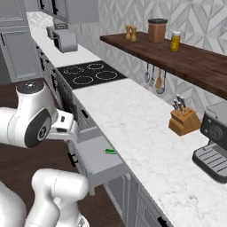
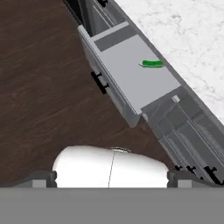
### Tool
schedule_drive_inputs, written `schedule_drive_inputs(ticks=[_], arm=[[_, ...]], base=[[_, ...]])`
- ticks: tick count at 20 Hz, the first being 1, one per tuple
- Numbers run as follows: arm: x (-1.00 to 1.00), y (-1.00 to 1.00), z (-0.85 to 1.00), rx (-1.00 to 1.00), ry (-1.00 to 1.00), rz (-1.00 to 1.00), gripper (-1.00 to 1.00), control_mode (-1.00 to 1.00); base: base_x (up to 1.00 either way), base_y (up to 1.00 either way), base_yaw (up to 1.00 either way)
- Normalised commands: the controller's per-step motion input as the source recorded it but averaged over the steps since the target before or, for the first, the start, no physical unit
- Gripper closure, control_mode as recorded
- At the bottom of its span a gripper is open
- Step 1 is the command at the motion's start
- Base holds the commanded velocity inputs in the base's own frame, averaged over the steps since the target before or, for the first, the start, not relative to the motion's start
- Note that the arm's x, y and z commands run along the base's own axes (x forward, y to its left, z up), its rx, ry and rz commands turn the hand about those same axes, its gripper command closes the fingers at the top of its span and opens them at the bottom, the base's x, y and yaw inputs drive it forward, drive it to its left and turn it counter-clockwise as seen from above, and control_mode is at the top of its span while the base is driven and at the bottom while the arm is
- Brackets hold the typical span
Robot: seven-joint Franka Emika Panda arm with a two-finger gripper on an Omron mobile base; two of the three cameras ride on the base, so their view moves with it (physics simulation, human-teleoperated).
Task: Pick up the knife from the drawer and place it on the cutting board. Then place the meat from the plate to the cutting board.
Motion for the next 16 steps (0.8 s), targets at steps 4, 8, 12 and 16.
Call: schedule_drive_inputs(ticks=[4,8,12,16], arm=[[0.9,0.25,-0.61,-0.03,0.08,0.11,-1.0,-1.0],[0.96,0.49,-0.58,-0.07,0.04,0.01,-1.0,-1.0],[0.73,0.22,-0.62,-0.04,0.01,0.05,-1.0,-1.0],[0.41,0.1,-0.54,-0.02,0.0,0.07,-1.0,-1.0]], base=[[0.0,0.0,0.0],[0.0,0.0,0.0],[0.0,0.0,0.0],[0.0,0.0,0.0]])
